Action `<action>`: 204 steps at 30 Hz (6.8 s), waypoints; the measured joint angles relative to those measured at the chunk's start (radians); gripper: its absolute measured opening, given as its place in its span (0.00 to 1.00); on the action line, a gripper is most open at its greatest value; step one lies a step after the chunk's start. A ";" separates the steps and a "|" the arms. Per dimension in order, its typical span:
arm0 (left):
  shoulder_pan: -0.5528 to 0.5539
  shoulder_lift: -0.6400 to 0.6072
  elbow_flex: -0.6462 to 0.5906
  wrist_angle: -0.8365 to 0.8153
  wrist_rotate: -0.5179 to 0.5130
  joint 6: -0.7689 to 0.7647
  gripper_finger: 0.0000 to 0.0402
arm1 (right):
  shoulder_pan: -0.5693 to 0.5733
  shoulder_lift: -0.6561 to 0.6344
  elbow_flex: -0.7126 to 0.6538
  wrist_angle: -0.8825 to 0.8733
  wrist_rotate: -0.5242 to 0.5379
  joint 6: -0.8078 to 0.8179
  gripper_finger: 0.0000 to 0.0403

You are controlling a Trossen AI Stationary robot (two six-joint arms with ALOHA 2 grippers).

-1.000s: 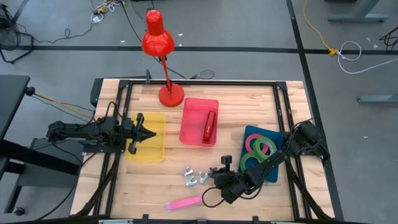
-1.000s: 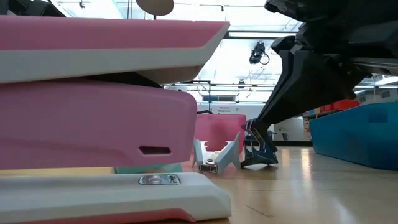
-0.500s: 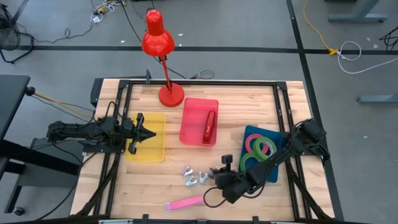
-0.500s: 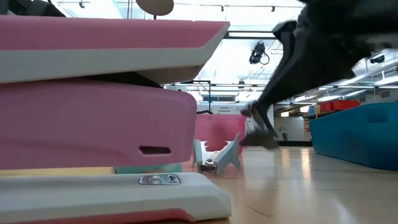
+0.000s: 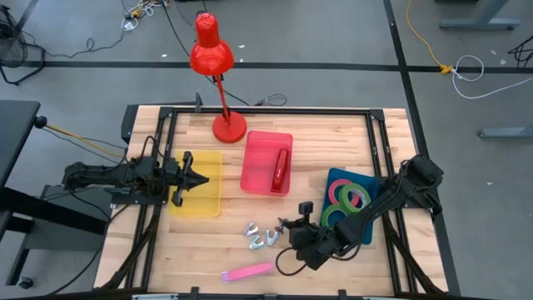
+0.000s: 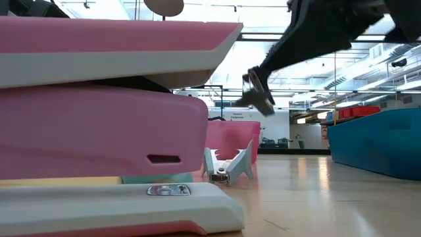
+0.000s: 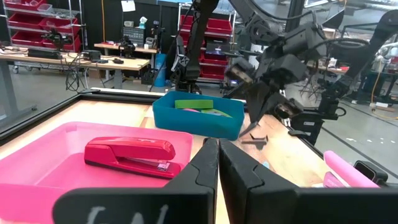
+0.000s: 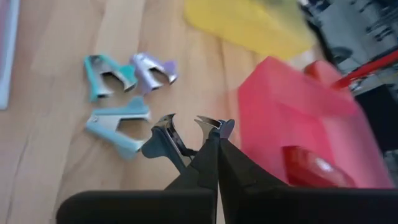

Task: Pick and place Stapler, Stapler remover, tape
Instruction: Put the black staple remover into the yellow bin

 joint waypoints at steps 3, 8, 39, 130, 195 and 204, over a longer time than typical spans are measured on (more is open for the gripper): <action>0.000 0.000 0.000 0.000 0.000 0.000 0.05 | 0.000 -0.030 0.000 0.004 0.037 -0.015 0.00; 0.000 0.000 0.000 0.000 0.000 0.001 0.05 | -0.002 -0.089 0.000 0.015 0.104 -0.046 0.00; 0.000 0.000 0.000 0.000 -0.008 0.105 0.05 | -0.256 -0.291 0.001 0.142 -0.052 -0.304 0.00; 0.000 1.034 0.555 0.547 0.053 0.178 0.83 | -0.623 -0.289 0.001 0.496 -1.072 -0.321 0.00; 0.000 1.125 0.616 0.503 0.094 0.181 0.14 | -0.623 -0.289 0.001 0.463 -1.069 -0.322 0.00; 0.000 1.126 0.616 0.503 0.105 0.183 0.05 | -0.623 -0.289 0.001 0.458 -1.069 -0.322 0.00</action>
